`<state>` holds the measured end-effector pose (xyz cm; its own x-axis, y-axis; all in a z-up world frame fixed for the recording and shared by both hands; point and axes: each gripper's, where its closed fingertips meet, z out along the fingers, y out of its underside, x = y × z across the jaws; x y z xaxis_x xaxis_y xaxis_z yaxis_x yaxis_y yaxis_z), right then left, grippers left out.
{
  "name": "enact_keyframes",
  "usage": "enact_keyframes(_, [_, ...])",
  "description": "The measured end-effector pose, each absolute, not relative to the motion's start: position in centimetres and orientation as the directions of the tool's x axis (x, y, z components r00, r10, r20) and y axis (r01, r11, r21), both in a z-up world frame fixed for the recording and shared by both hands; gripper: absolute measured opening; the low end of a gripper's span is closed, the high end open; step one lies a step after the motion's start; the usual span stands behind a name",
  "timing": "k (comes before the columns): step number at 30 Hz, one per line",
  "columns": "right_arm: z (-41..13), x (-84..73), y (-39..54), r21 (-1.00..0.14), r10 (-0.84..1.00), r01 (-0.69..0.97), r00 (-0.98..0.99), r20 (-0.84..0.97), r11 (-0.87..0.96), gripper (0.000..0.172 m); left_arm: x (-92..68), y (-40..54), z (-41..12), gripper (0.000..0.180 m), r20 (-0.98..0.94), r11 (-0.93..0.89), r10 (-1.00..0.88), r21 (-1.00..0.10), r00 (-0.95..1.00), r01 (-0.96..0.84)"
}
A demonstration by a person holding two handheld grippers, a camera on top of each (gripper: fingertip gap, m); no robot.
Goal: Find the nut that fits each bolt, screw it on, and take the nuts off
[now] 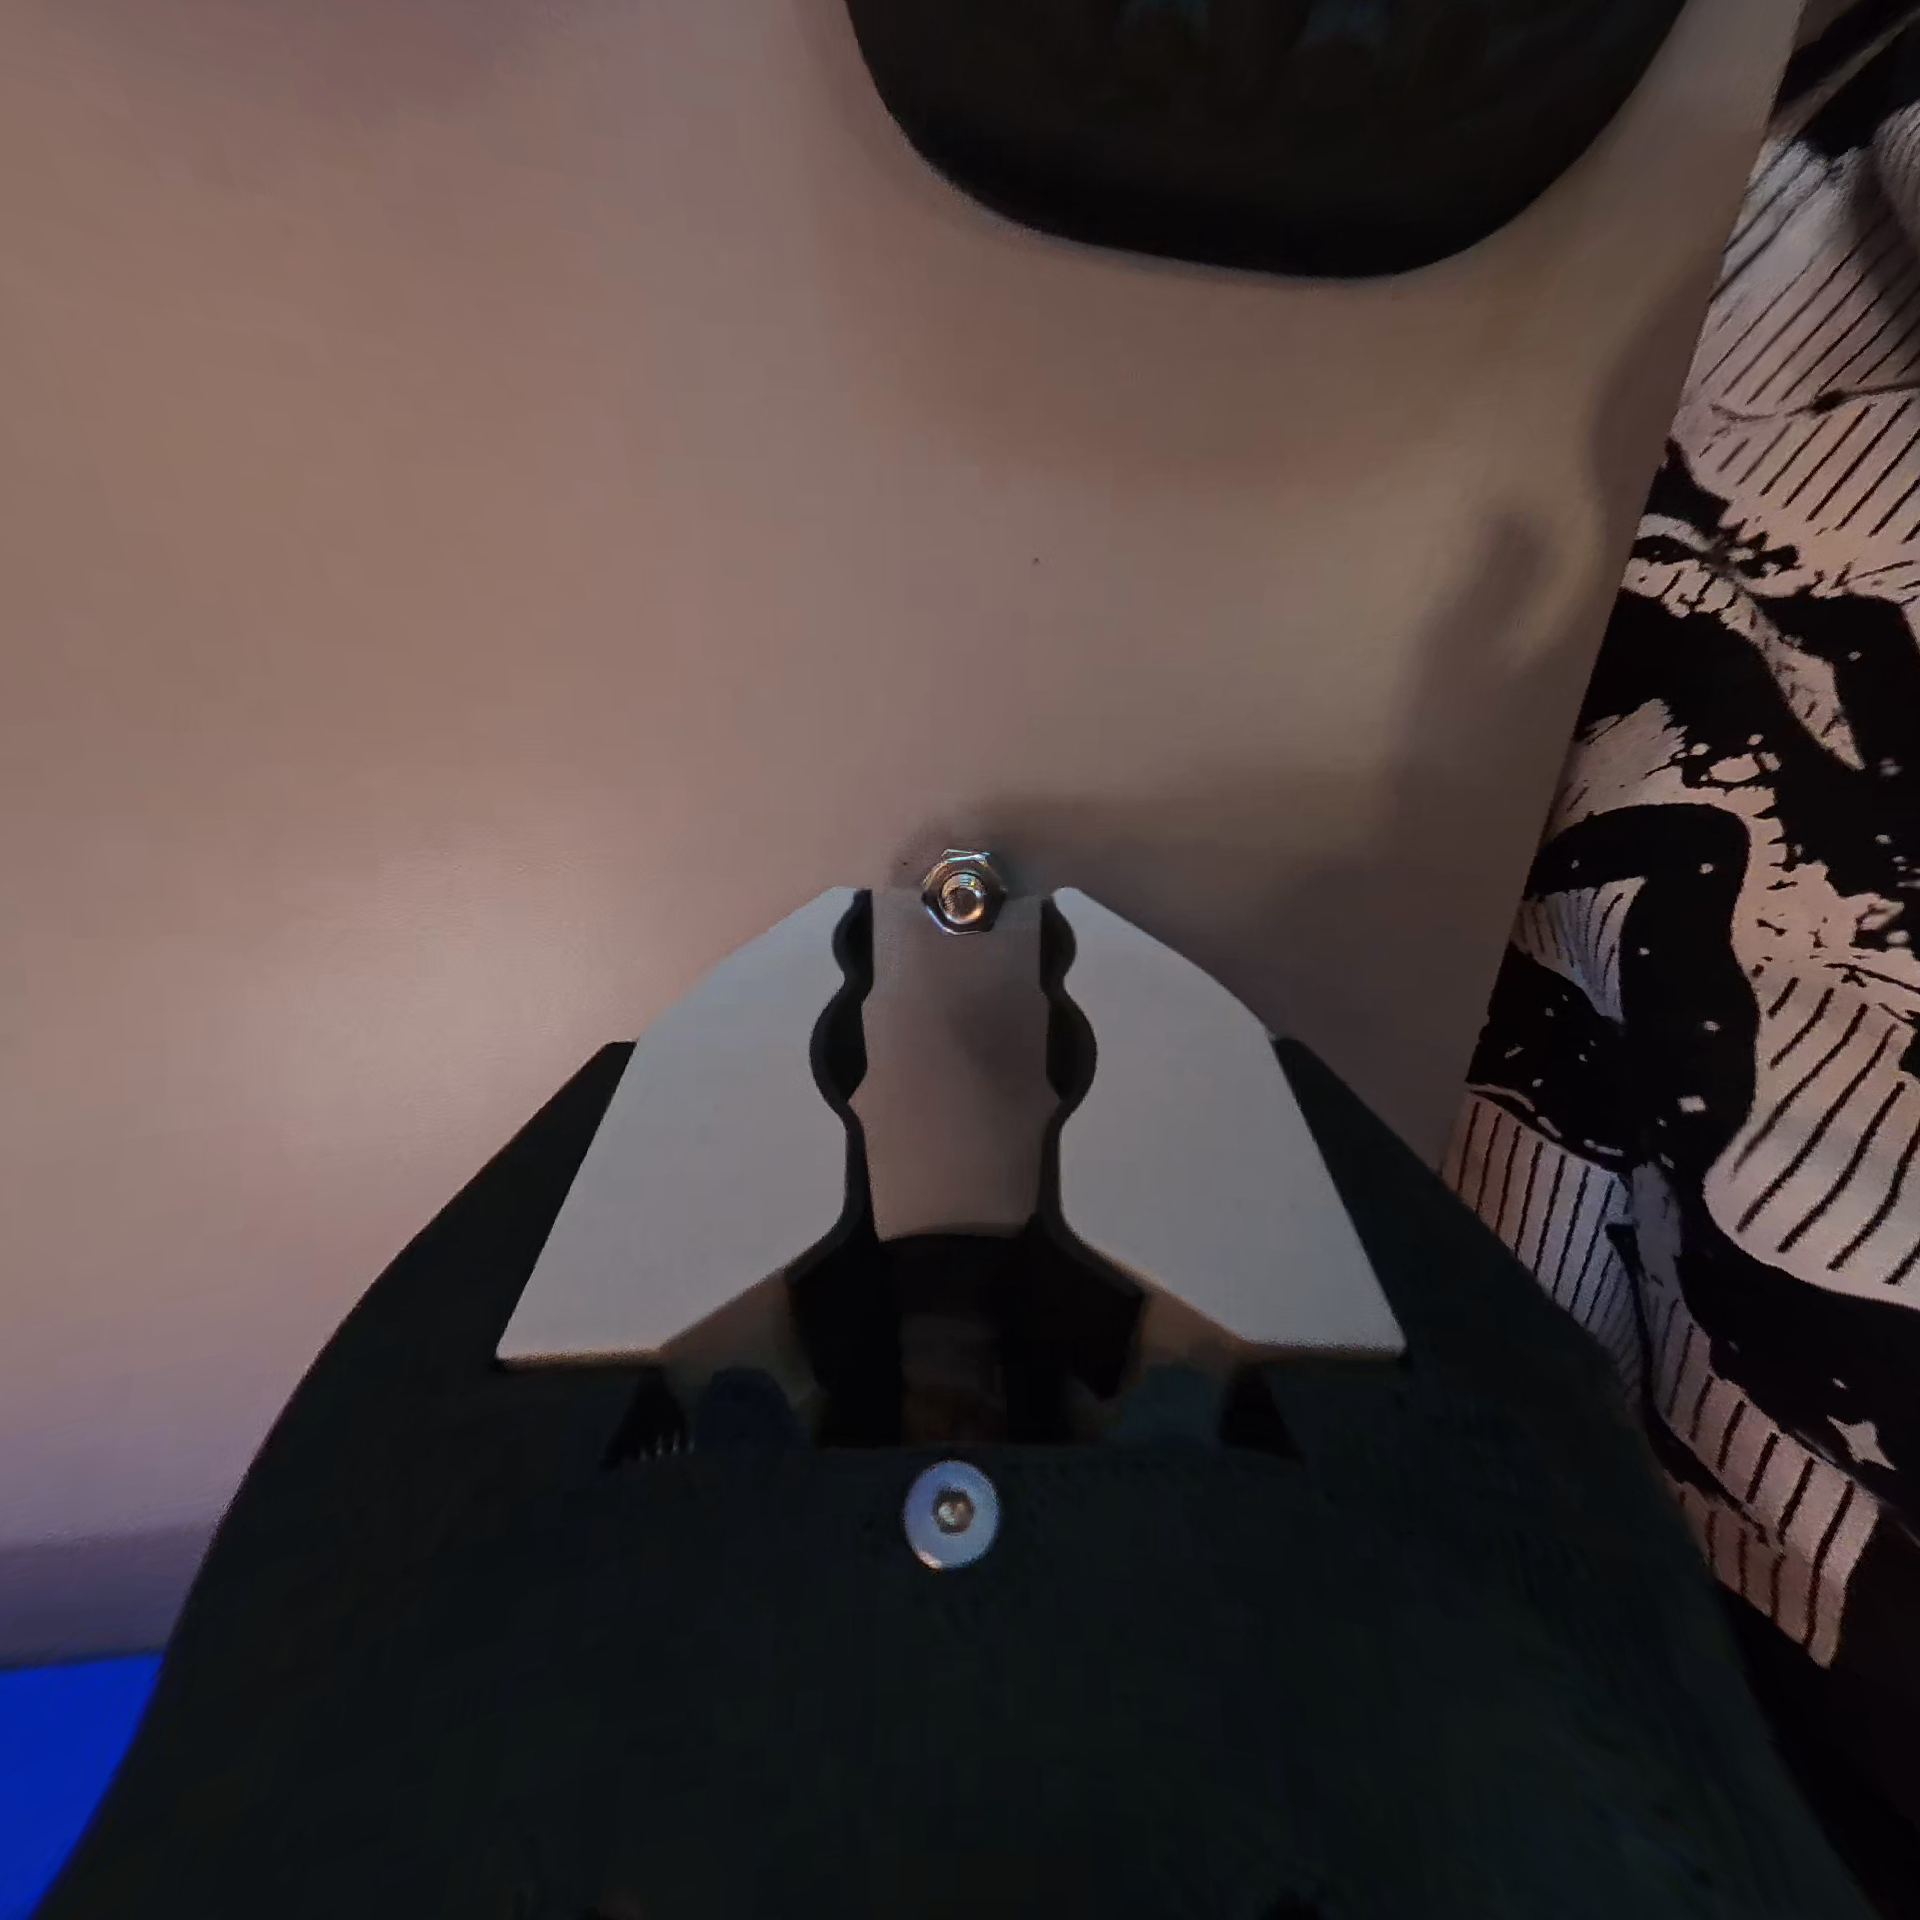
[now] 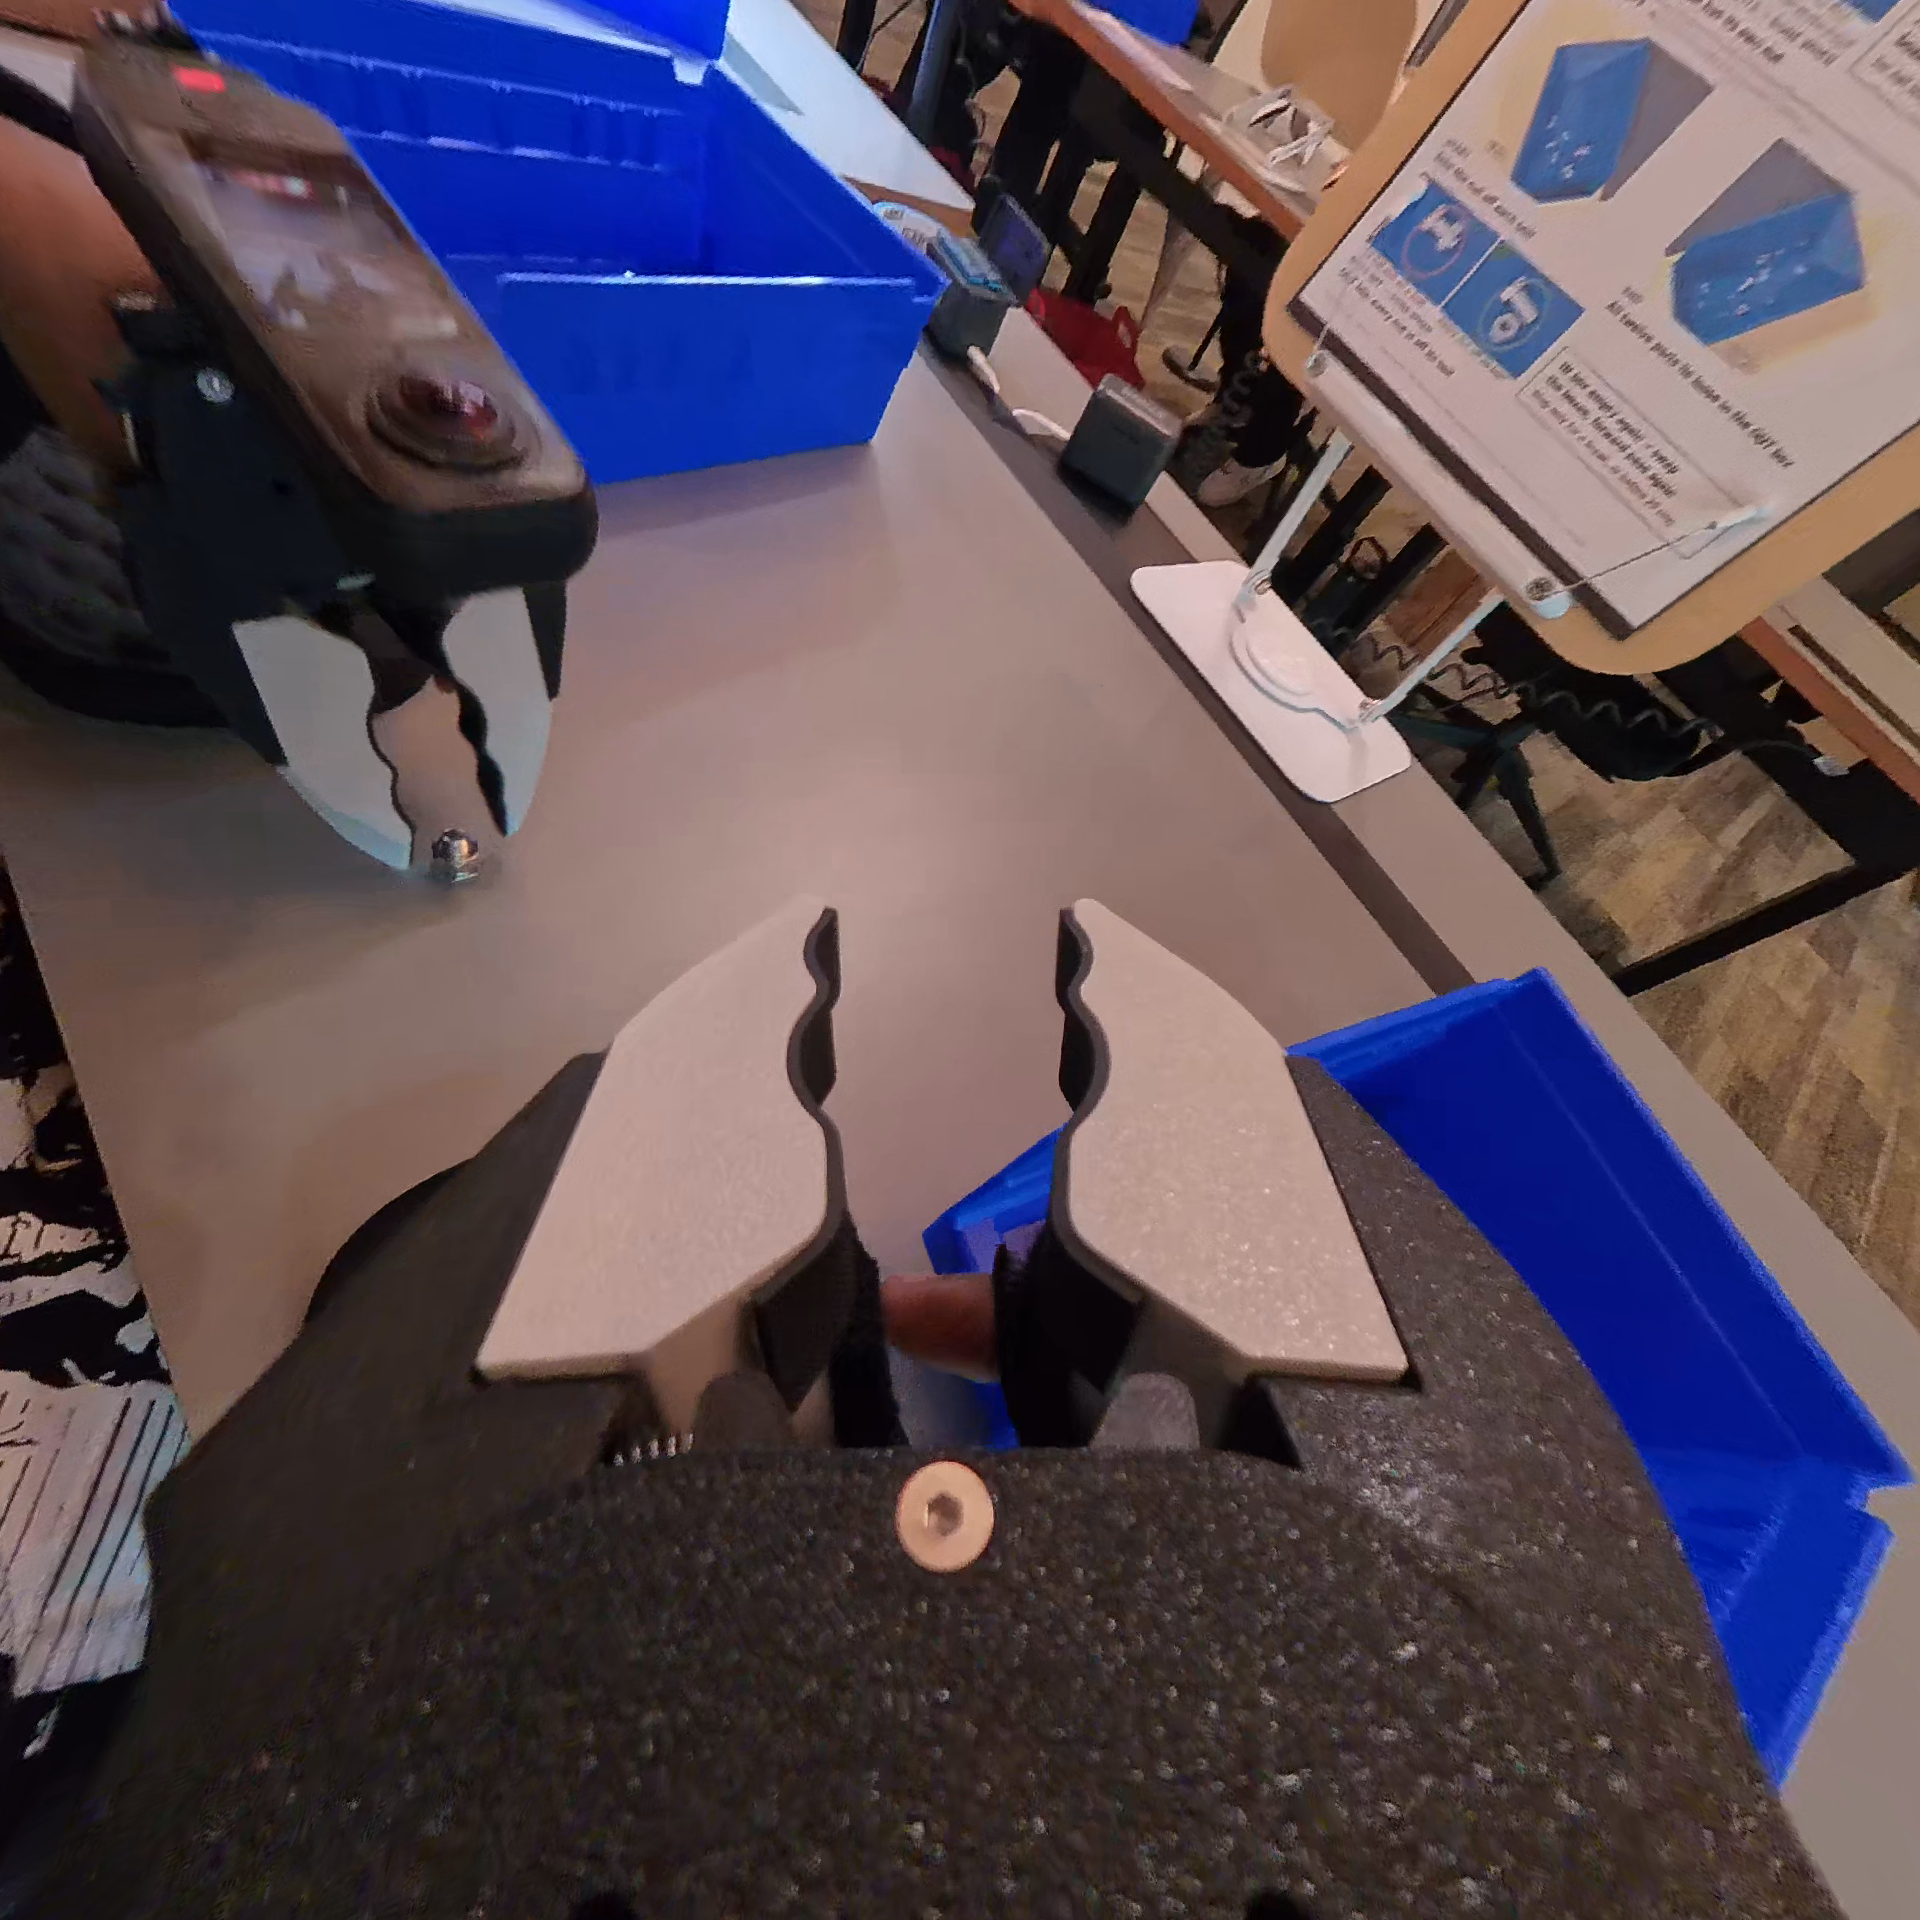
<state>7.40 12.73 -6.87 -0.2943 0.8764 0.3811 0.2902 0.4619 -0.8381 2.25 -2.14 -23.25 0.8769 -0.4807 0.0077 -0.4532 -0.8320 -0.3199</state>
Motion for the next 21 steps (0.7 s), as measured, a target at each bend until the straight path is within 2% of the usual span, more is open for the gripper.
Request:
enact_keyframes(1, [-7.2, 7.2, 12.4, -0.837, 0.874, 0.296, -0.313, 0.371, 0.461, 0.04, 2.2, -2.0, -22.8, 0.033, 0.008, -0.825, -0.471, -0.357, 0.882, -0.438])
enact_keyframes(3, [-8.2, 6.8, 11.2, -0.838, 0.865, 0.302, -0.374, 0.335, 0.455, 0.039, 1.9, -1.5, -21.1, 0.041, 0.003, -0.788, -0.436, -0.484, 0.9, -0.38])
enact_keyframes(5, [-9.5, 6.2, 9.4, -0.836, 0.841, 0.303, -0.454, 0.296, 0.458, 0.038, 1.4, -0.7, -18.5, 0.046, 0.0, -0.689, -0.384, -0.666, 0.923, -0.286])
enact_keyframes(7, [-11.0, 5.5, 7.3, -0.831, 0.804, 0.307, -0.539, 0.25, 0.464, 0.036, 0.7, -0.4, -15.0, 0.051, -0.012, -0.494, -0.328, -0.85, 0.945, -0.183])
enact_keyframes(9, [-12.6, 4.8, 5.4, -0.824, 0.769, 0.322, -0.608, 0.197, 0.466, 0.034, -0.2, -1.2, -11.3, 0.056, -0.017, -0.248, -0.254, -0.965, 0.967, -0.082])
enact_keyframes(13, [-16.1, 3.7, 2.0, -0.793, 0.705, 0.365, -0.7, 0.111, 0.488, 0.026, -1.3, -5.1, -6.4, 0.058, -0.031, 0.129, -0.144, -0.992, 0.989, -0.012])
enact_keyframes(17, [-18.5, 3.0, -1.1, -0.788, 0.653, 0.383, -0.757, 0.032, 0.482, 0.022, -1.5, -8.1, -5.0, 0.06, 0.008, 0.227, -0.139, -0.973, 0.99, 0.04])
enact_keyframes(21, [-20.7, 2.4, -2.3, -0.746, 0.633, 0.402, -0.774, 0.033, 0.53, 0.021, -2.3, -9.4, -4.7, 0.06, 0.017, 0.254, -0.111, -0.966, 0.994, 0.045])
